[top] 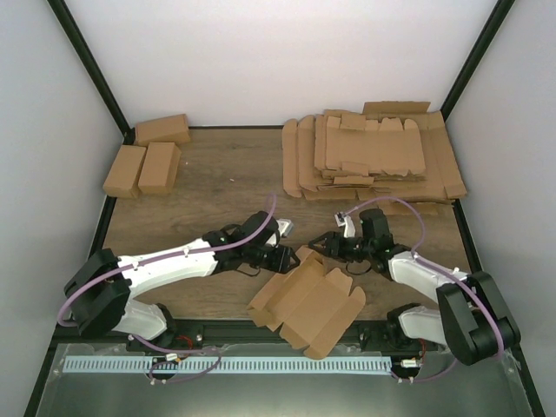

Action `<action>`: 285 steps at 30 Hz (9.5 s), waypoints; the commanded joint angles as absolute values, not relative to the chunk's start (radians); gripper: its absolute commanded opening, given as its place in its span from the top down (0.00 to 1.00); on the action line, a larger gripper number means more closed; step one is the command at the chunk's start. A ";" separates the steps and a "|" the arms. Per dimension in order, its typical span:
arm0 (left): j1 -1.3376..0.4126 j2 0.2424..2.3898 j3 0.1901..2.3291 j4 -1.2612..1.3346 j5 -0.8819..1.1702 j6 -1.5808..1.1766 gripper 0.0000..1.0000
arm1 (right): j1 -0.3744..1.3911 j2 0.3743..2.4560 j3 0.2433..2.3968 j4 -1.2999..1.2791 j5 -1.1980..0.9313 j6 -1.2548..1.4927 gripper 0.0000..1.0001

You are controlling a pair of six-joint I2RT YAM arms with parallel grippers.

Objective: Fold the paper box

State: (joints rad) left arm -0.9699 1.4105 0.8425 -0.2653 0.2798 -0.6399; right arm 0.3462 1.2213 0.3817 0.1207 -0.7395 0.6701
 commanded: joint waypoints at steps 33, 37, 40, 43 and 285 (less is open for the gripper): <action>-1.183 1.348 0.999 -0.639 -0.147 -0.444 0.45 | 0.338 1.189 0.356 0.153 -0.734 0.633 0.46; -1.237 1.423 1.050 -0.691 -0.231 -0.469 0.54 | 0.338 1.189 0.356 0.148 -0.735 0.632 0.46; -1.286 1.472 1.095 -0.708 -0.270 -0.476 0.62 | 0.338 1.187 0.354 0.147 -0.732 0.630 0.46; -1.339 1.529 1.150 -0.750 -0.345 -0.491 0.67 | 0.338 1.184 0.352 0.144 -0.728 0.630 0.46; -1.215 1.578 1.185 -0.734 -0.581 -0.186 0.96 | 0.232 1.671 0.597 0.573 -1.184 0.614 0.09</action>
State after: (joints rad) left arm -1.2171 1.5719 1.1561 -0.7303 -0.5724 -0.2016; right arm 0.2253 1.6634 0.6064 0.4786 -1.0946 0.5941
